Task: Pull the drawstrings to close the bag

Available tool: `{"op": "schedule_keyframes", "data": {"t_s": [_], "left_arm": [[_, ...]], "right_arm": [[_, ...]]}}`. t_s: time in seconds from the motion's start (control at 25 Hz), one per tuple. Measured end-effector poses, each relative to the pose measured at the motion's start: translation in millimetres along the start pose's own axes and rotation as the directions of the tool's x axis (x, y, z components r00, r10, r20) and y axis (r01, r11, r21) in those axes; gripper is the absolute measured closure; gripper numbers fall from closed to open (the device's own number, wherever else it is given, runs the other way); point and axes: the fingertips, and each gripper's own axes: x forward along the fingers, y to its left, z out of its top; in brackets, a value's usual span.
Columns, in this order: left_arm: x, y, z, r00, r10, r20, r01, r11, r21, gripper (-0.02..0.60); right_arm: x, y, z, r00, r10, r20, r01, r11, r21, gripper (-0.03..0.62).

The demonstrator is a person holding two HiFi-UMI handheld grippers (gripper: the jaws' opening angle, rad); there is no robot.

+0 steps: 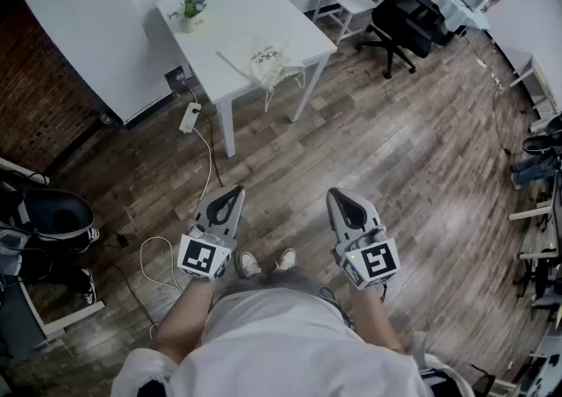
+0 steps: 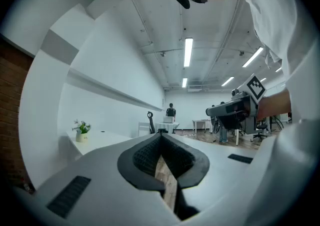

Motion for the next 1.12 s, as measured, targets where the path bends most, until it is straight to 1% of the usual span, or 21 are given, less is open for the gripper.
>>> {"op": "schedule_keyframes", "data": {"t_s": [0.08,0.28,0.48,0.6,0.68,0.76,0.96,1.04,1.12], "left_arm": [[5,-7,1,1.000,0.013,-0.005,-0.013,1.000,-0.012,0.563],[17,-29,-2,1.000,0.015,-0.012,-0.015,1.000,-0.019,0.563],[27,-45,2,0.997,0.069,-0.037,-0.069,0.998,0.001,0.563],[34,-56,7,0.994,0.105,-0.015,-0.105,0.994,0.015,0.563],[40,-63,8,0.992,0.130,0.005,-0.130,0.992,0.003,0.563],[46,-68,3,0.988,0.155,0.010,-0.155,0.988,-0.020,0.563],[58,-70,-20,0.981,0.187,-0.048,-0.189,0.980,-0.054,0.561],[70,-64,-30,0.980,0.187,-0.062,-0.191,0.980,-0.062,0.561],[85,-53,-38,0.981,0.180,-0.066,-0.184,0.981,-0.054,0.561]], "right_arm": [[-5,-6,1,1.000,0.006,-0.003,-0.006,1.000,0.005,0.557],[-11,-21,1,1.000,0.031,0.003,-0.031,0.999,0.006,0.557],[-23,-35,-4,0.996,0.090,0.013,-0.090,0.996,0.014,0.557],[-35,-52,-6,0.995,0.097,0.034,-0.097,0.995,0.004,0.557],[-39,-66,-10,0.994,0.104,0.038,-0.103,0.995,-0.013,0.557],[-39,-79,-15,0.993,0.113,0.034,-0.113,0.994,-0.006,0.557],[-38,-95,-25,0.992,0.121,0.020,-0.122,0.992,0.024,0.557],[-31,-111,-32,0.994,0.106,0.015,-0.107,0.993,0.059,0.557],[-19,-126,-41,0.996,0.090,0.002,-0.090,0.993,0.077,0.557]]}}
